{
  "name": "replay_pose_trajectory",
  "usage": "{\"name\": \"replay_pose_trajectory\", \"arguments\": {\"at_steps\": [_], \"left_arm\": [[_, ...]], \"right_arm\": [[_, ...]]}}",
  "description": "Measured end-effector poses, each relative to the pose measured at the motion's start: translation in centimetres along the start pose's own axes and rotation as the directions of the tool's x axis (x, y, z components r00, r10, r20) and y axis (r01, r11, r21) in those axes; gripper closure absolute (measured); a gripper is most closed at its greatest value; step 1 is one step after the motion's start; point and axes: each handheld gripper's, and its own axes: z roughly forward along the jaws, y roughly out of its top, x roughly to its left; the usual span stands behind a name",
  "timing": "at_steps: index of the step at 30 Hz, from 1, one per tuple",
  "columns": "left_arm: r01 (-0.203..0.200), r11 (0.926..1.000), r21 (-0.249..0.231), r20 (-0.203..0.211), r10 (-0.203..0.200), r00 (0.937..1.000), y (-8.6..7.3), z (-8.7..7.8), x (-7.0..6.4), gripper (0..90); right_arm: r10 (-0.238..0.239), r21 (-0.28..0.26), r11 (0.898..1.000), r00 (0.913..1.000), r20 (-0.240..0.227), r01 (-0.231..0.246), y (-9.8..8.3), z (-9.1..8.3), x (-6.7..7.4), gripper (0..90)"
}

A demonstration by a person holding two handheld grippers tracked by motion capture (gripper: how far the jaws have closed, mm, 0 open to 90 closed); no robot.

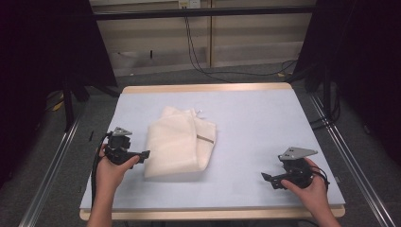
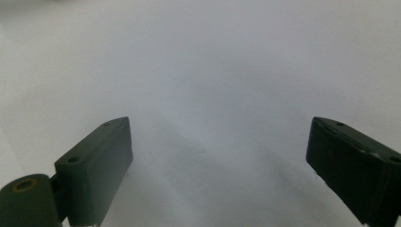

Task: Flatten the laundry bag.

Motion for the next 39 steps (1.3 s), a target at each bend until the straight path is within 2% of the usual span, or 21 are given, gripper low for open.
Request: {"name": "replay_pose_trajectory", "arguments": {"at_steps": [3, 5, 8, 13, 16, 18, 20, 22, 24, 29, 31, 33, 35, 37, 38, 39], "left_arm": [[-0.003, 1.0000, 0.003, -0.013, 0.003, 0.9999, 0.0, 0.0, 0.0, 13.9], [-0.003, 0.9999, 0.015, -0.005, 0.003, 1.0000, 0.0, 0.0, 0.0, 13.8], [-0.010, 0.9999, 0.012, -0.013, 0.010, 0.9999, 0.0, 0.0, -0.1, 13.8], [-0.007, 1.0000, 0.005, 0.000, 0.007, 1.0000, 0.1, 0.2, -0.2, 13.7], [-0.003, 1.0000, 0.004, 0.002, 0.003, 1.0000, 0.2, 0.4, -0.2, 13.7], [-0.008, 0.9999, 0.010, -0.002, 0.008, 1.0000, 0.2, 0.4, -0.3, 13.7], [-0.010, 0.9999, 0.010, -0.004, 0.010, 0.9999, 0.3, 0.4, -0.3, 13.7], [-0.012, 0.9998, 0.015, 0.003, 0.012, 0.9999, 0.3, 0.3, -0.3, 13.7], [-0.012, 0.9999, 0.010, 0.000, 0.012, 0.9999, 0.3, 0.3, -0.3, 13.7], [-0.009, 0.9999, 0.011, 0.000, 0.009, 1.0000, 0.3, 0.4, -0.1, 13.6], [0.001, 1.0000, 0.005, 0.003, -0.001, 1.0000, 0.3, 0.5, -0.3, 13.7], [-0.011, 0.9999, 0.011, 0.006, 0.011, 0.9999, 0.4, 0.5, -0.4, 13.7], [-0.012, 0.9998, 0.014, 0.009, 0.012, 0.9999, 0.4, 0.6, -0.4, 13.7], [-0.008, 0.9999, 0.011, 0.013, 0.008, 0.9999, 0.4, 0.7, -0.5, 13.7], [-0.008, 0.9998, 0.018, 0.009, 0.008, 0.9999, 0.4, 0.8, -0.4, 13.7], [-0.005, 0.9998, 0.019, 0.015, 0.004, 0.9999, 0.4, 0.9, -0.4, 13.7]], "right_arm": [[-0.004, -0.005, 1.000, 0.9998, -0.022, 0.004, 0.3, 0.1, 0.4, 8.3], [-0.011, -0.002, 1.000, 0.9995, -0.029, 0.011, 0.6, 0.3, 0.8, 8.5], [0.001, -0.008, 1.000, 0.9987, -0.051, -0.001, 0.9, 0.5, 1.0, 9.4], [-0.007, -0.031, 1.000, 0.9956, -0.093, 0.005, 2.5, 1.4, 2.1, 10.1], [0.008, -0.044, 0.999, 0.9935, -0.114, -0.013, 3.4, 1.9, 2.7, 10.0], [0.020, -0.035, 0.999, 0.9892, -0.145, -0.025, 4.1, 2.5, 3.2, 7.9], [0.025, -0.041, 0.999, 0.9839, -0.177, -0.033, 4.8, 3.0, 3.8, 11.2], [0.012, -0.043, 0.999, 0.9789, -0.204, -0.021, 5.6, 3.5, 4.3, 14.1], [-0.013, -0.041, 0.999, 0.9771, -0.212, 0.004, 6.4, 3.9, 4.9, 19.4], [-0.075, -0.047, 0.997, 0.9631, -0.258, 0.066, 7.9, 5.2, 6.5, 30.7], [-0.104, -0.084, 0.993, 0.9559, -0.275, 0.084, 8.0, 5.9, 7.0, 32.9], [-0.124, -0.122, 0.988, 0.9523, -0.279, 0.093, 8.0, 6.4, 7.5, 39.5], [-0.137, -0.130, 0.986, 0.9451, -0.297, 0.102, 8.1, 7.0, 7.9, 40.2], [-0.136, -0.128, 0.987, 0.9431, -0.303, 0.101, 8.2, 7.2, 8.0, 40.0], [-0.158, -0.110, 0.985, 0.9365, -0.313, 0.130, 8.4, 7.9, 8.3, 40.3], [-0.161, -0.095, 0.986, 0.9355, -0.315, 0.137, 8.5, 8.1, 8.5, 40.3]]}}
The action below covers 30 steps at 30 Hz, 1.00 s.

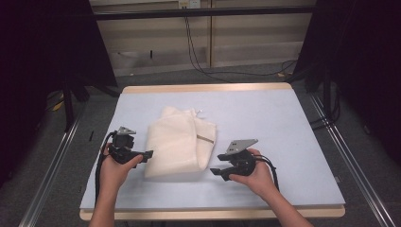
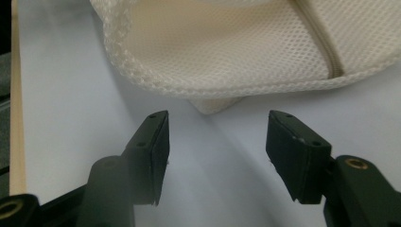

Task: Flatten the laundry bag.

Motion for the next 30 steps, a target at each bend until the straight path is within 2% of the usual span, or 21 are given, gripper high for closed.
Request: {"name": "replay_pose_trajectory", "arguments": {"at_steps": [5, 8, 11, 12, 13, 18, 19, 20, 21, 24, 27, 30], "left_arm": [[-0.004, 1.0000, -0.001, -0.008, 0.004, 1.0000, 0.0, 0.1, 0.1, 13.7], [0.007, 1.0000, -0.002, -0.003, -0.007, 1.0000, 0.0, 0.2, 0.0, 13.7], [0.002, 1.0000, 0.000, 0.012, -0.002, 0.9999, 0.1, 0.5, 0.0, 13.7], [0.013, 0.9999, -0.005, 0.008, -0.013, 0.9999, 0.1, 0.7, -0.1, 13.7], [0.003, 1.0000, 0.009, 0.013, -0.003, 0.9999, 0.1, 0.7, -0.1, 13.7], [0.025, 0.9994, 0.022, 0.033, -0.026, 0.9991, 0.1, 1.1, 0.1, 19.0], [0.029, 0.9994, 0.020, 0.033, -0.030, 0.9990, 0.0, 1.2, 0.1, 19.9], [0.030, 0.9992, 0.026, 0.031, -0.030, 0.9991, 0.0, 1.3, 0.2, 20.0], [0.048, 0.9985, 0.025, 0.034, -0.049, 0.9982, -0.1, 1.5, 0.1, 20.3], [0.050, 0.9979, 0.042, 0.041, -0.052, 0.9978, -0.2, 1.8, 0.1, 20.4], [0.050, 0.9976, 0.049, 0.032, -0.051, 0.9982, -0.1, 1.7, -0.1, 20.5], [0.065, 0.9966, 0.050, 0.022, -0.066, 0.9976, -0.1, 1.7, -0.1, 19.4]], "right_arm": [[-0.012, 0.019, 1.000, 0.9997, -0.022, 0.013, 0.6, 1.4, 0.1, 48.7], [0.022, 0.032, 0.999, 0.9992, -0.035, -0.021, 0.6, 2.1, 0.0, 50.0], [0.026, 0.043, 0.999, 0.9989, -0.037, -0.025, 0.8, 2.6, 0.0, 50.3], [0.030, 0.052, 0.998, 0.9987, -0.042, -0.028, 0.9, 2.7, 0.0, 50.8], [0.029, 0.054, 0.998, 0.9987, -0.043, -0.027, 1.0, 2.9, 0.0, 52.0], [0.023, 0.073, 0.997, 0.9981, -0.057, -0.019, 1.4, 3.2, -0.2, 56.5], [0.023, 0.100, 0.995, 0.9967, -0.078, -0.015, 1.6, 3.3, -0.3, 58.3], [0.026, 0.101, 0.995, 0.9970, -0.073, -0.018, 1.7, 3.5, -0.2, 58.1], [0.013, 0.100, 0.995, 0.9975, -0.070, -0.005, 1.8, 3.5, -0.2, 56.7], [0.007, 0.094, 0.996, 0.9965, -0.083, 0.001, 2.1, 4.1, -0.1, 57.4], [-0.018, 0.096, 0.995, 0.9967, -0.079, 0.025, 2.4, 4.2, 0.2, 73.8], [-0.005, 0.082, 0.997, 0.9964, -0.084, 0.012, 2.4, 4.1, 0.0, 82.5]]}}
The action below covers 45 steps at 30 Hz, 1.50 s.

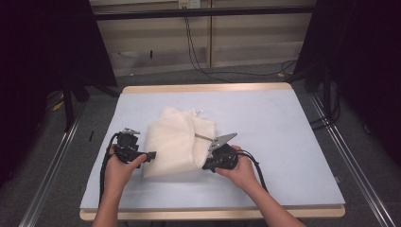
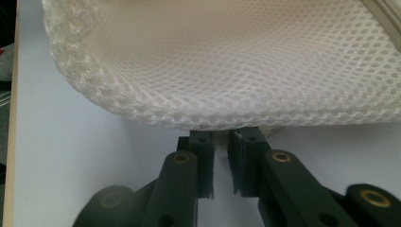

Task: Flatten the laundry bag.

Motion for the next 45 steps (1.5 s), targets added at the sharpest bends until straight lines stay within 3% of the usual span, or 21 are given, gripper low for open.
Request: {"name": "replay_pose_trajectory", "arguments": {"at_steps": [5, 8, 11, 15, 18, 22, 27, 31, 35, 38, 39, 41, 45], "left_arm": [[0.023, 0.9997, 0.009, 0.004, -0.023, 0.9997, -0.2, 0.2, 0.0, 19.7], [0.028, 0.9988, 0.040, 0.034, -0.029, 0.9990, -0.1, 0.8, -0.6, 24.2], [-0.007, 0.9980, 0.063, 0.083, 0.002, 0.9966, 0.1, 1.6, -1.6, 33.0], [-0.028, 0.9982, 0.053, 0.125, 0.021, 0.9919, 0.9, 2.8, -3.5, 47.1], [-0.077, 0.9958, 0.049, 0.134, 0.070, 0.9885, 1.7, 3.7, -5.0, 51.1], [-0.094, 0.9954, 0.017, 0.152, 0.090, 0.9842, 2.6, 4.7, -6.4, 56.8], [-0.113, 0.9936, -0.006, 0.175, 0.112, 0.9782, 3.4, 5.7, -8.6, 57.5], [-0.153, 0.9882, -0.006, 0.185, 0.151, 0.9710, 4.2, 6.3, -10.2, 58.4], [-0.173, 0.9849, 0.002, 0.187, 0.170, 0.9676, 4.8, 6.8, -11.5, 59.1], [-0.170, 0.9855, -0.003, 0.181, 0.167, 0.9691, 5.0, 7.0, -11.8, 59.1], [-0.183, 0.9830, 0.010, 0.185, 0.178, 0.9665, 5.0, 6.9, -11.6, 59.1], [-0.171, 0.9852, 0.000, 0.176, 0.169, 0.9698, 4.9, 6.9, -11.6, 59.1], [-0.168, 0.9857, -0.008, 0.189, 0.167, 0.9678, 4.7, 6.7, -11.4, 59.2]], "right_arm": [[-0.012, 0.006, 1.000, 0.9996, 0.024, 0.012, 0.0, -0.7, 0.0, 86.3], [-0.028, 0.011, 1.000, 0.9979, 0.058, 0.028, -0.2, -1.5, 0.0, 86.3], [-0.017, -0.005, 1.000, 0.9972, 0.073, 0.018, -0.5, -2.3, 0.0, 86.4], [-0.011, 0.002, 1.000, 0.9950, 0.099, 0.011, -1.3, -3.6, -0.4, 86.4], [0.007, 0.002, 1.000, 0.9935, 0.113, -0.007, -2.4, -4.8, -0.9, 86.4], [0.028, -0.003, 1.000, 0.9915, 0.127, -0.028, -3.8, -6.2, -1.4, 86.4], [0.061, -0.010, 0.998, 0.9870, 0.149, -0.061, -5.6, -7.9, -2.2, 86.3], [0.084, -0.011, 0.996, 0.9842, 0.156, -0.083, -7.0, -9.2, -2.6, 86.2], [0.104, -0.016, 0.995, 0.9800, 0.170, -0.102, -8.2, -10.1, -2.8, 85.0], [0.124, -0.017, 0.992, 0.9782, 0.167, -0.123, -8.7, -10.5, -2.9, 76.7], [0.126, -0.012, 0.992, 0.9778, 0.167, -0.126, -8.7, -10.6, -3.0, 71.7], [0.130, -0.014, 0.991, 0.9762, 0.174, -0.129, -9.0, -10.8, -3.2, 69.1], [0.147, -0.016, 0.989, 0.9727, 0.180, -0.146, -9.1, -11.5, -3.7, 66.9]]}}
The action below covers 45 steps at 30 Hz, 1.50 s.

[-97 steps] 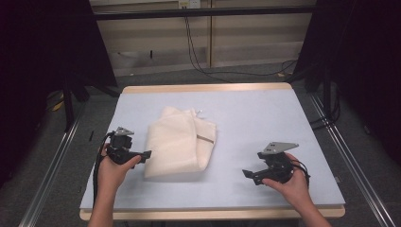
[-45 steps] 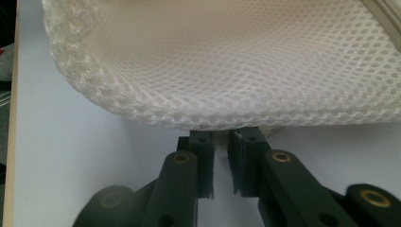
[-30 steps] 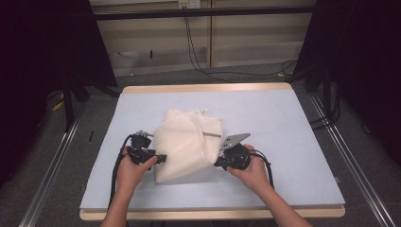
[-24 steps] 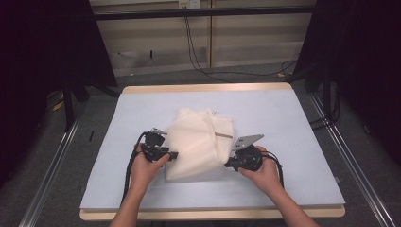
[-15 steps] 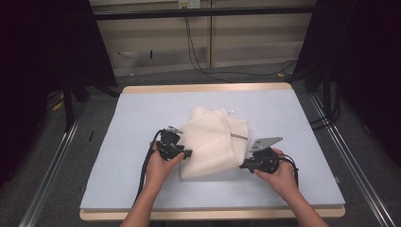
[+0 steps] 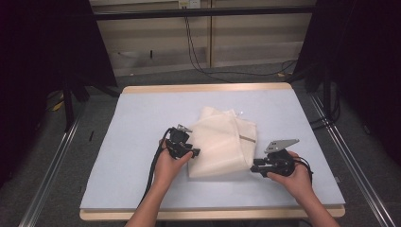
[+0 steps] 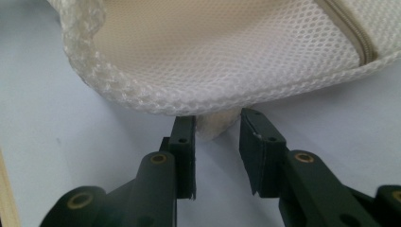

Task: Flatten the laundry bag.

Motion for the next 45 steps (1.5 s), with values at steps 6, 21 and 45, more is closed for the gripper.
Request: {"name": "replay_pose_trajectory", "arguments": {"at_steps": [6, 21, 45], "left_arm": [[-0.018, 0.9997, 0.015, -0.005, 0.018, 0.9998, -0.1, -0.2, 0.2, 59.3], [-0.090, 0.9926, -0.082, 0.069, 0.096, 0.9930, 1.0, -3.2, -2.2, 24.7], [-0.309, 0.9461, -0.096, 0.124, 0.320, 0.9394, -0.1, -1.2, -7.9, 5.6]], "right_arm": [[0.011, -0.013, 1.000, 0.9999, 0.008, -0.011, 0.6, -0.4, -0.5, 77.5], [-0.008, -0.049, 0.999, 0.9999, 0.008, 0.009, 2.6, 0.2, 0.4, 81.6], [0.042, -0.085, 0.995, 0.9988, -0.024, -0.044, 3.0, 0.9, 1.0, 82.3]]}}
